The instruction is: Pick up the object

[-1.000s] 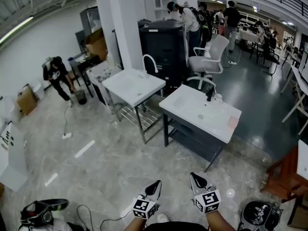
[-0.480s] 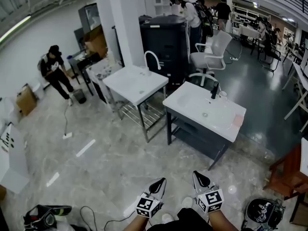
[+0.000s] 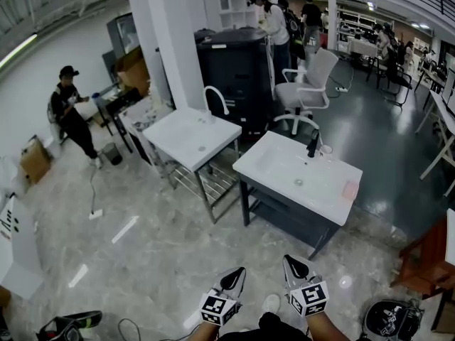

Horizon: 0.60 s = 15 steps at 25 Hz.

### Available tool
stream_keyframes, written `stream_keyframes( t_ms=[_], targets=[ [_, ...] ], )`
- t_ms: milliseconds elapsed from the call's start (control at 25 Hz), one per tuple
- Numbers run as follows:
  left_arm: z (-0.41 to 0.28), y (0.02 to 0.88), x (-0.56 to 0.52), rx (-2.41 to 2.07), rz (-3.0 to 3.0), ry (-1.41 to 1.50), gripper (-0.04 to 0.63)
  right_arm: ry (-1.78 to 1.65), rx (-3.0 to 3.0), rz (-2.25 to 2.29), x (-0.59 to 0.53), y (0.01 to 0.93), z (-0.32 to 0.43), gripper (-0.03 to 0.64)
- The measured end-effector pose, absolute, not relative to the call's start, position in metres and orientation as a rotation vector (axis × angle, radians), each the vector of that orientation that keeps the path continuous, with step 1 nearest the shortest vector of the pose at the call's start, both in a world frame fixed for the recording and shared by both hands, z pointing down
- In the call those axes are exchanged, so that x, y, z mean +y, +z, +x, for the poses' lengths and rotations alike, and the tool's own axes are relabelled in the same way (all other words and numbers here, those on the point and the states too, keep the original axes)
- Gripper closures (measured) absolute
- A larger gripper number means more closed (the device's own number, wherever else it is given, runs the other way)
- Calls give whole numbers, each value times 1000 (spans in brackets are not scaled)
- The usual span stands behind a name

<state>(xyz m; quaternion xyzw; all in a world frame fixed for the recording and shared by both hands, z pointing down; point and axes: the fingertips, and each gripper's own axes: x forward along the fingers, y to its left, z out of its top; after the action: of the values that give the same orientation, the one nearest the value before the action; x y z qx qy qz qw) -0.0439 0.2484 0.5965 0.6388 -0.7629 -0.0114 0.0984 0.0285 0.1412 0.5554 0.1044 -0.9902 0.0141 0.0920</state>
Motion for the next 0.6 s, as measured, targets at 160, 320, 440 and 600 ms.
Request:
stream_keyframes(
  t_ms=[160,320,440,600],
  targets=[
    [-64,593,209,-2247,1910,-15,577,46,-2942,319,107,553,12,614],
    [-79,593,171,-2229,1930,-3,577,49,-2943,362,67,553,0,614],
    [-89,591,144,-2222,1941,3,577,47,-2952,377,39,548,-10,614],
    [-98,589,111,-2216,1955,11,577,47,-2952,383,10,547,-16,614]
  ],
)
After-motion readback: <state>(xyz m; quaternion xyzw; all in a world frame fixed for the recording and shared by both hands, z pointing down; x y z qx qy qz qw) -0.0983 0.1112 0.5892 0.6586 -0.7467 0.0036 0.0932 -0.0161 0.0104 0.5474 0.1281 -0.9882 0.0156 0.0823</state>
